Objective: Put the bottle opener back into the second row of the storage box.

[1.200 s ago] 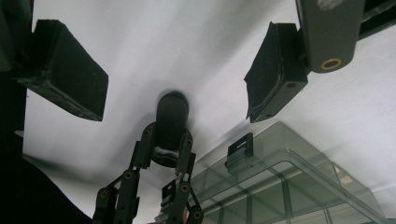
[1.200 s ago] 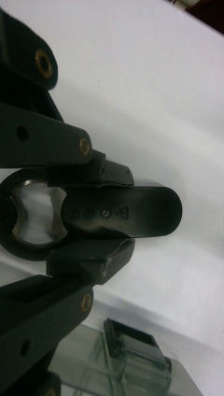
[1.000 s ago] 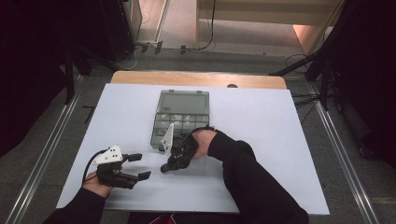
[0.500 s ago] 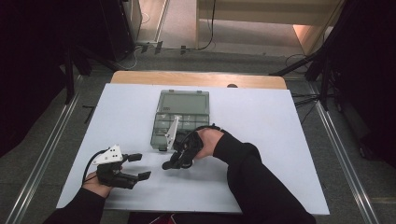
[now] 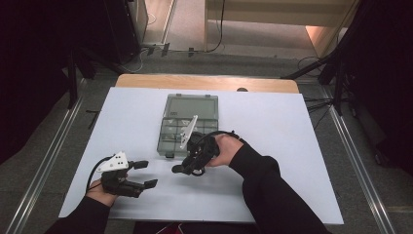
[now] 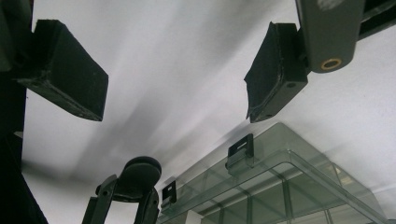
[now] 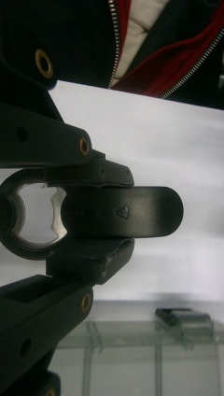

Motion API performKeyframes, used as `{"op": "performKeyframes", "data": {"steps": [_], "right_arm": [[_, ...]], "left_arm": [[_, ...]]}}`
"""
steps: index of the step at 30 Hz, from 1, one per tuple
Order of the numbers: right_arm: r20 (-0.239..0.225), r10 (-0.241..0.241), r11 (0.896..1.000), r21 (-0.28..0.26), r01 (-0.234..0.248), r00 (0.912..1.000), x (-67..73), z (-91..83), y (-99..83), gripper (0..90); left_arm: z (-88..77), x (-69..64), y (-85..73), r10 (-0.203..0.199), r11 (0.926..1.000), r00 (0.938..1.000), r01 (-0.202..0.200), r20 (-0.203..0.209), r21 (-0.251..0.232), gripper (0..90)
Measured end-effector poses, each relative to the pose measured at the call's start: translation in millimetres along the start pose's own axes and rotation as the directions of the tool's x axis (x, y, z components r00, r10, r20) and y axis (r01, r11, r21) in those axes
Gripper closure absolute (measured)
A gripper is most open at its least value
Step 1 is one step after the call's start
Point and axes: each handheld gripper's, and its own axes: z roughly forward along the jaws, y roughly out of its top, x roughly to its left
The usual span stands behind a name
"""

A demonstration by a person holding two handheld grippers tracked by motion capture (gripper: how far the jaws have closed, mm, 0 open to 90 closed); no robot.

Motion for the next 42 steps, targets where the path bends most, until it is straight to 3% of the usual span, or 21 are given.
{"op": "performKeyframes", "data": {"steps": [8,15,17,24,26,29,33,42], "right_arm": [[0.001,0.104,0.993,-0.061,-0.103,0.9946,2.2,-11.7,-3.7,66.6],[0.02,0.151,0.983,-0.105,-0.148,0.9884,3.7,-18.6,-8.5,66.6],[0.033,0.183,0.977,-0.122,-0.178,0.9826,3.4,-23.4,-10.5,66.6],[0.072,0.227,0.966,-0.147,-0.214,0.9713,3.6,-32.0,-11.2,66.6],[0.089,0.257,0.956,-0.167,-0.239,0.9625,1.2,-37.4,-12.6,66.6],[0.103,0.256,0.955,-0.18,-0.235,0.9611,-0.5,-42.5,-13.6,66.6],[0.138,0.275,0.952,-0.181,-0.248,0.9517,-3.6,-47.8,-13.7,66.6],[0.188,0.287,0.949,-0.186,-0.253,0.9394,-14.1,-56.7,-14.4,66.6]], "left_arm": [[-0.2,0.1,-0.2,-0.001,1.0,1.0,0.001,0.0,-0.002,21.0],[0.0,-0.1,-0.1,0.001,1.0,1.0,-0.001,-0.001,-0.001,21.0],[0.0,0.0,-0.1,0.0,1.0,1.0,0.0,-0.001,0.0,21.0],[0.0,0.0,-0.1,0.0,1.0,1.0,0.0,-0.001,-0.001,21.0],[-0.1,0.0,-0.1,0.001,1.0,1.0,-0.001,-0.001,0.0,21.0],[-0.1,0.1,-0.1,-0.001,1.0,1.0,0.001,0.001,0.0,21.0],[0.0,0.0,-0.1,-0.001,1.0,1.0,0.001,0.0,-0.001,21.0],[0.0,0.0,-0.1,0.0,1.0,1.0,0.0,0.0,-0.001,21.0]]}}
